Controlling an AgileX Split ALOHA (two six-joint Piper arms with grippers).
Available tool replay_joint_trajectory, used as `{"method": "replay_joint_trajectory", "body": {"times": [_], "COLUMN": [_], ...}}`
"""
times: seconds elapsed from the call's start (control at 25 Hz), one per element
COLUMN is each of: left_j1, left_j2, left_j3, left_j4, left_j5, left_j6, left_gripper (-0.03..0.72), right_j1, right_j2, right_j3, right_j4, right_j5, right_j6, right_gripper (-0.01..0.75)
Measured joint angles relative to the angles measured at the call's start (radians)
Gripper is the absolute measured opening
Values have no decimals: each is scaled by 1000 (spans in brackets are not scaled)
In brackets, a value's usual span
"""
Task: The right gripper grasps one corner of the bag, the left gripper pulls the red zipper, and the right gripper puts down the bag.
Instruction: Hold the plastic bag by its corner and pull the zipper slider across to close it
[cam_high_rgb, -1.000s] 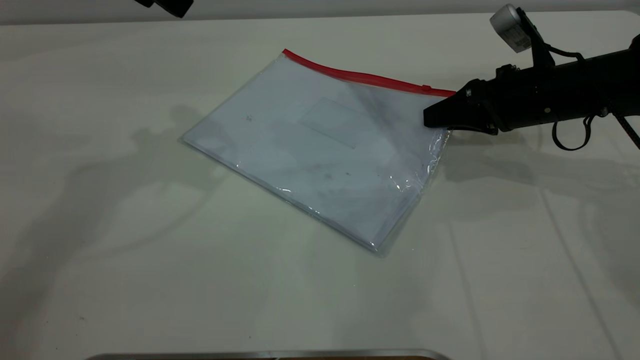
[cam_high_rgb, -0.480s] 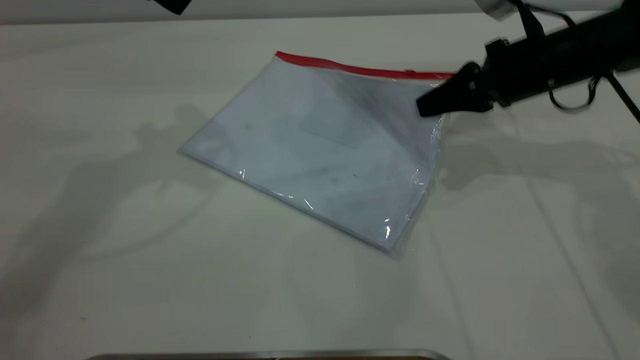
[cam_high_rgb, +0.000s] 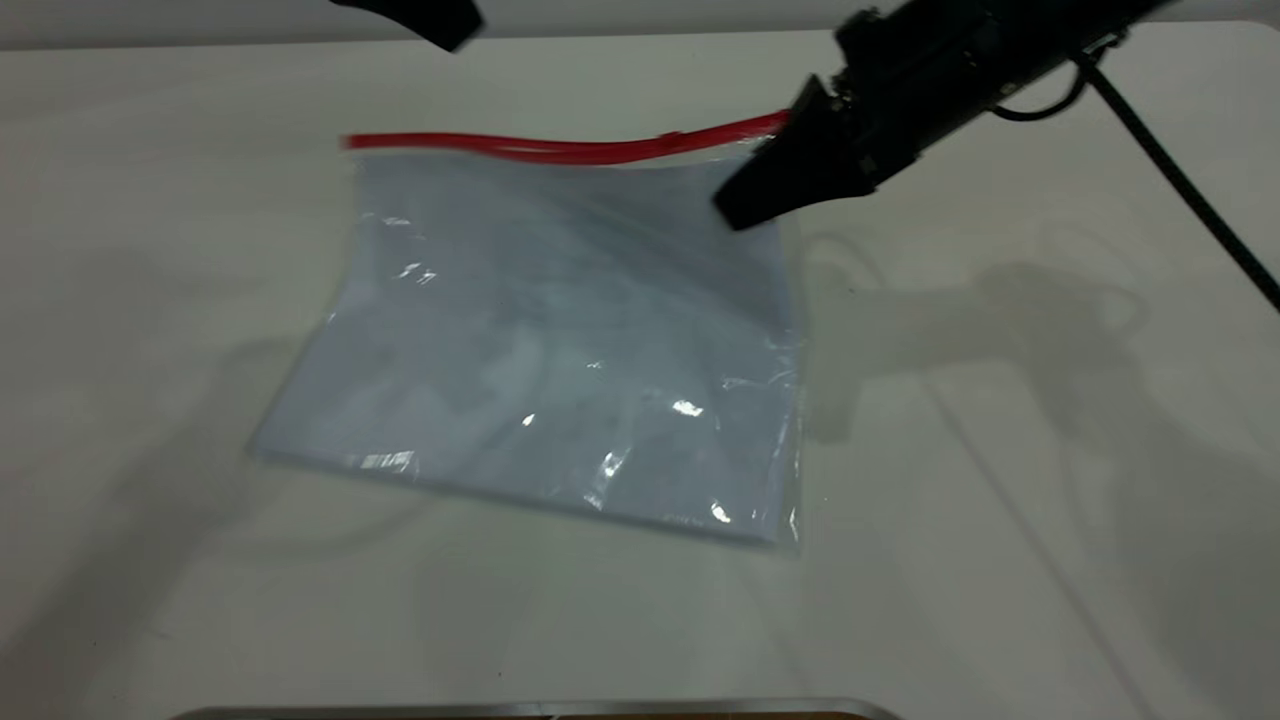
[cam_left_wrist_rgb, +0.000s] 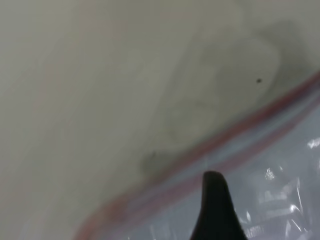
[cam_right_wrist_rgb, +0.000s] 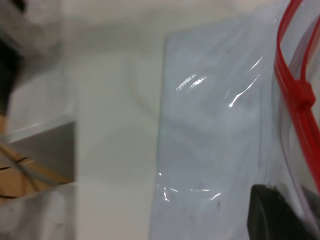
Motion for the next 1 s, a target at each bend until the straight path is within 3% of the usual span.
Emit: {"method": "replay_joint_trajectory", "body": {"times": [0.2,0.4,0.72,1.0], "left_j1": [-37,-41,-43,-45], "left_j2": [17,95,172,236], "left_j3": [-1,-6,-120,-161], "left_j4": [0,-36,-237,-311], "left_j5": [6,36,221,235], "left_j6": [67,111,307,388], "left_gripper": [586,586,586,586], "right_j1": [11,11,11,11], "right_j2": [-3,-3,-3,-3], "right_j3": [-19,-19,-20,-20], "right_j4": [-25,-48,-57,-66], "right_j5": [82,83,69,68], "right_j6": [25,30,32,32], "right_gripper": [33,33,33,34]}}
